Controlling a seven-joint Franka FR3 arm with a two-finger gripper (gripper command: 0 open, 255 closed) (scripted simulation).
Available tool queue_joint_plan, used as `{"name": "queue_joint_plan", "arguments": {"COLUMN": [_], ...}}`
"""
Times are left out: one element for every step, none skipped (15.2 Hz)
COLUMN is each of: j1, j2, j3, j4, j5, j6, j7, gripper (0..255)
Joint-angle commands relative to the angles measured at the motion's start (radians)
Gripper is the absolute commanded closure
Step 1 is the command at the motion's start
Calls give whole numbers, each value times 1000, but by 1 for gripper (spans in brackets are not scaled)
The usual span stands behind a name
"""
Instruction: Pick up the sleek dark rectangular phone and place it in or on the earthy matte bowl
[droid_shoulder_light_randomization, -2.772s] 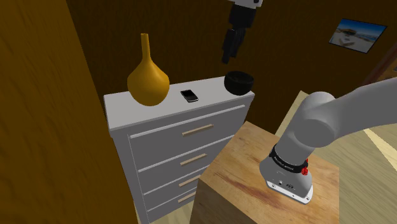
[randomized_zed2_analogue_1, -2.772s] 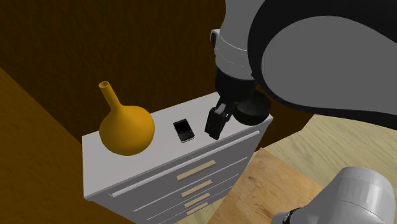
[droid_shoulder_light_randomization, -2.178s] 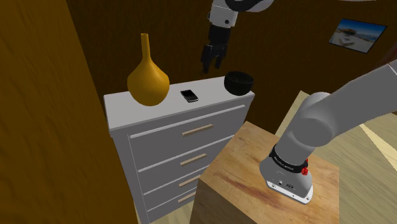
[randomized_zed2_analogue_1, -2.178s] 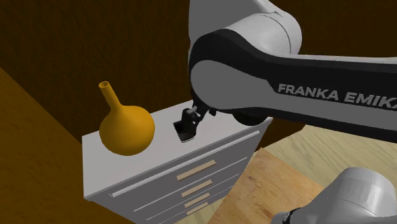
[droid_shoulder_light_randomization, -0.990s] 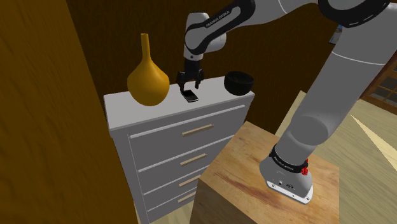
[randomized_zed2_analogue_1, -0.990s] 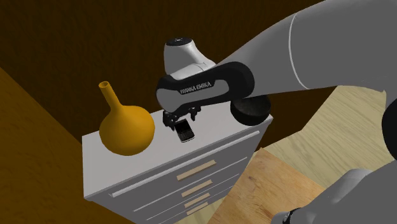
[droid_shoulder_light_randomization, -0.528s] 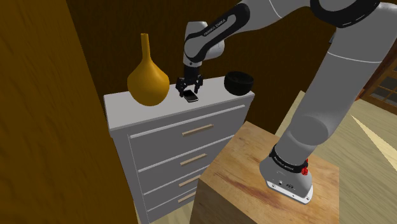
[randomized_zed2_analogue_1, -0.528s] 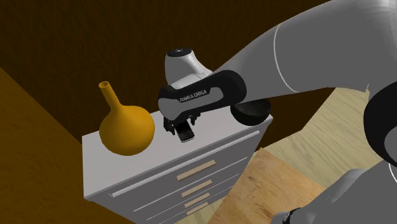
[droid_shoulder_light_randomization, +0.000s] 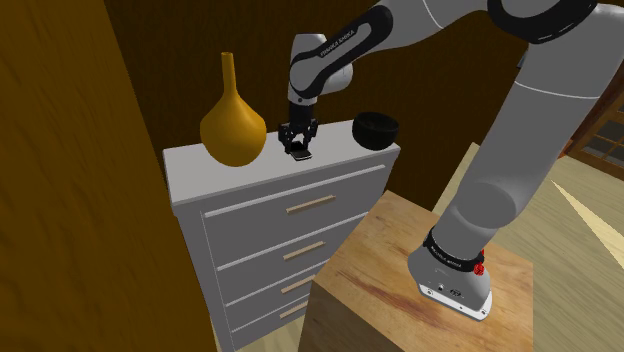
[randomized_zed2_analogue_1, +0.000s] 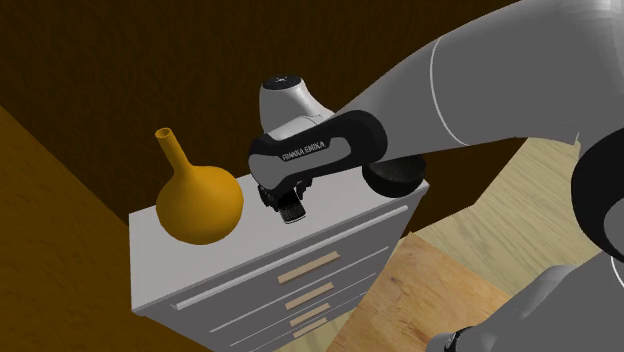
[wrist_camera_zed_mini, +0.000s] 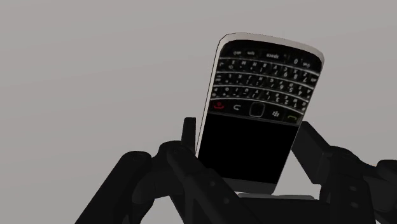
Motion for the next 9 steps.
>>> {"name": "queue_joint_plan", "arguments": {"j1": [0,1,1,1,1,1,0,0,0], "j2": [1,1,1,2,2,2,1,-7,-16], "j3": [1,1,1,1,1,1,0,0,0], "j4": [0,-1,-1,0,0,0,-1,3,8], "j5": [0,0,0,0,0,0,0,1,1], "j6": [0,0,1,1,0,0,1,-12,-25], "j7": [0,0,0,1,1,1,0,0,0], "gripper": [255,255,255,255,255,255,255,255,255]}}
